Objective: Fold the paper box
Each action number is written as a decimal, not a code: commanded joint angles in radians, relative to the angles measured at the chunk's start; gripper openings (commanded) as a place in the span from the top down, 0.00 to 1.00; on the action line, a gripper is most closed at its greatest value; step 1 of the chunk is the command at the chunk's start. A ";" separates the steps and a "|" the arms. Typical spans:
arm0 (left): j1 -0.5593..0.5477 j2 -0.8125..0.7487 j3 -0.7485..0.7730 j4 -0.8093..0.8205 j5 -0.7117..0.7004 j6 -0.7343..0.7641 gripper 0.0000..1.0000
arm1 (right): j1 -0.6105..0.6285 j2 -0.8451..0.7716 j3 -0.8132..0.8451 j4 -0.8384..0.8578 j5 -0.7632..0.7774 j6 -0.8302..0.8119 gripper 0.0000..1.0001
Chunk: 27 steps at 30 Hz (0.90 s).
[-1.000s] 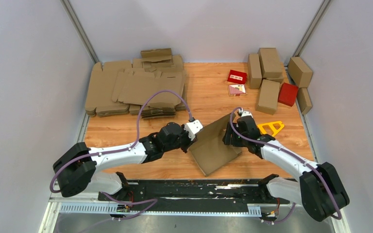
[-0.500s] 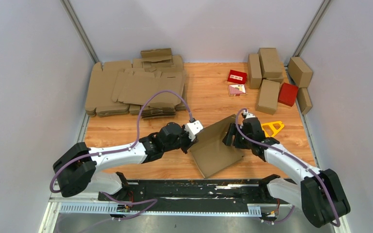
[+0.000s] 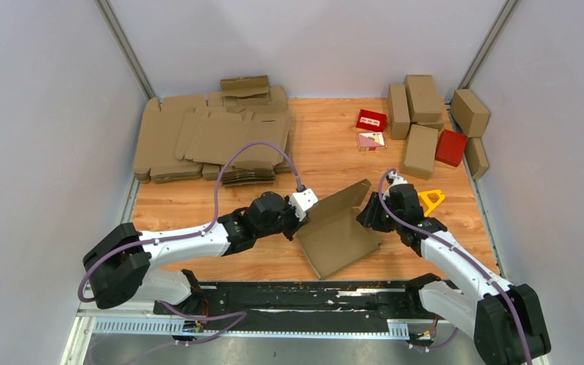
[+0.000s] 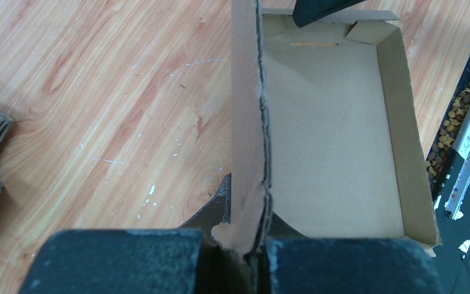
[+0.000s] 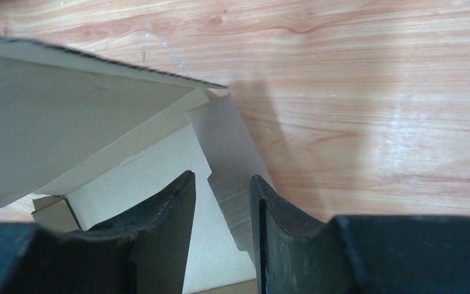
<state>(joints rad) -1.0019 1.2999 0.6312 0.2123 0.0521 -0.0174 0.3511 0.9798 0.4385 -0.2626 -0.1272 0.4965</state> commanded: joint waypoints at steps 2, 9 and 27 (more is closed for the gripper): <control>-0.004 -0.021 0.026 0.025 0.005 0.006 1.00 | -0.080 -0.028 -0.031 0.008 -0.061 0.013 0.63; -0.004 -0.021 0.025 0.024 0.000 0.007 1.00 | -0.145 -0.073 -0.029 -0.012 -0.117 -0.012 0.64; -0.004 -0.023 0.025 0.023 0.004 0.006 1.00 | -0.314 0.091 -0.012 0.037 -0.252 -0.035 0.44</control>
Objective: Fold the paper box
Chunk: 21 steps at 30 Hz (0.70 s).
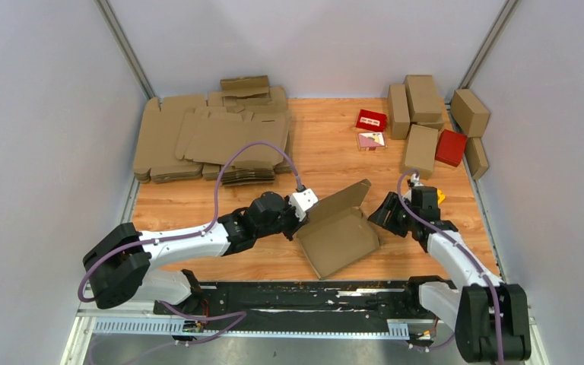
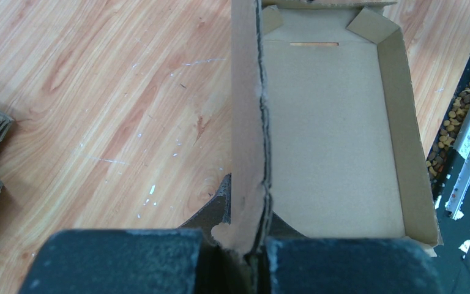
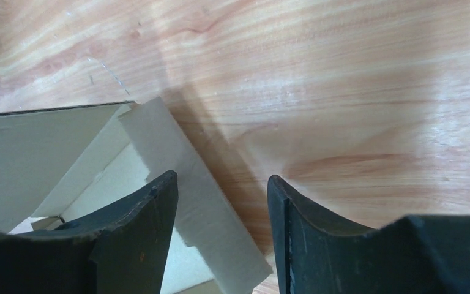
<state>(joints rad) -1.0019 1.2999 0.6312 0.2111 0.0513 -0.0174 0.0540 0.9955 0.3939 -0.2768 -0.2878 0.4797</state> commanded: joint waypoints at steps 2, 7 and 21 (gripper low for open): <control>-0.004 -0.023 0.026 0.024 0.004 0.006 1.00 | -0.026 0.122 0.026 0.080 -0.170 -0.020 0.44; -0.004 -0.024 0.026 0.022 0.003 0.006 1.00 | -0.030 0.161 -0.007 0.152 -0.308 0.006 0.49; -0.004 -0.032 0.026 0.022 0.004 0.005 1.00 | -0.029 0.174 -0.001 0.134 -0.351 -0.040 0.58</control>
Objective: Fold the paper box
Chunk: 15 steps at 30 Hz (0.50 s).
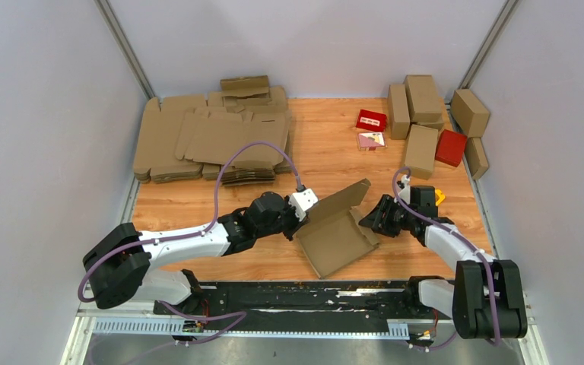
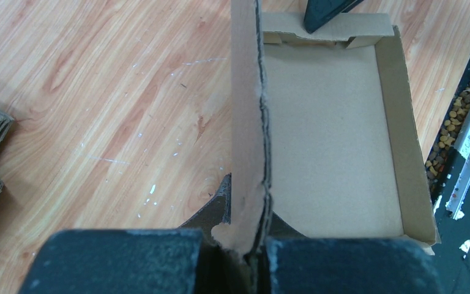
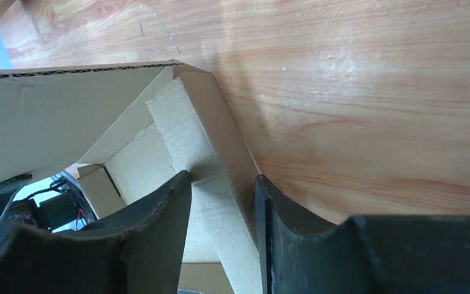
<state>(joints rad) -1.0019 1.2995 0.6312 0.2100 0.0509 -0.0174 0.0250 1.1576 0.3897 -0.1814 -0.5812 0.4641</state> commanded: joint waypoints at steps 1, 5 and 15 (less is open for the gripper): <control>-0.004 -0.032 0.025 0.024 0.005 0.003 1.00 | 0.001 0.012 0.004 0.040 -0.062 -0.026 0.58; -0.004 -0.034 0.025 0.030 0.016 -0.004 1.00 | 0.011 0.007 0.004 0.033 -0.064 -0.040 0.59; -0.003 -0.070 0.003 0.097 0.091 -0.067 1.00 | 0.119 -0.023 0.037 -0.039 0.109 -0.062 0.58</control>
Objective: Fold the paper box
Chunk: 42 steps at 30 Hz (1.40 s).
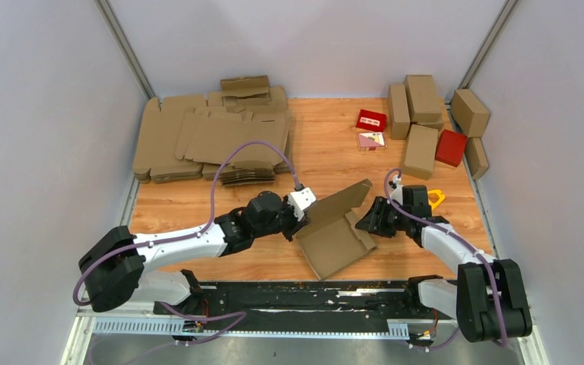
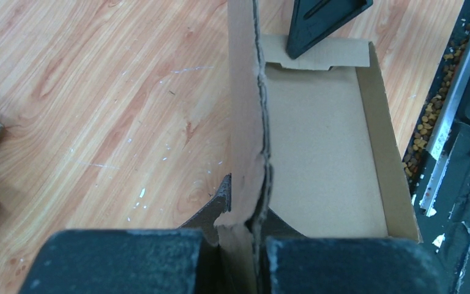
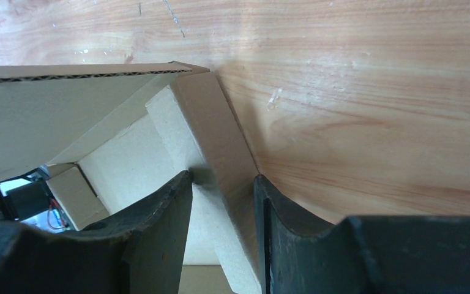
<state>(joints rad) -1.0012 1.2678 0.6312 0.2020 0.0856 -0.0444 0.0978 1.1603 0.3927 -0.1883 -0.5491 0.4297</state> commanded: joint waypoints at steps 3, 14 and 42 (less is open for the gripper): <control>-0.004 -0.031 0.001 0.125 0.077 -0.056 1.00 | 0.071 -0.025 0.045 -0.044 0.120 -0.034 0.58; -0.002 -0.005 0.009 0.131 0.106 -0.054 1.00 | 0.224 -0.035 0.099 -0.124 0.389 -0.047 0.62; 0.062 -0.006 -0.002 0.051 -0.125 -0.090 0.80 | 0.700 0.141 0.274 -0.380 1.129 0.134 0.95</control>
<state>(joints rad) -0.9512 1.2701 0.6289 0.2161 0.0219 -0.1112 0.7563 1.2617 0.6170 -0.4957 0.4519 0.5488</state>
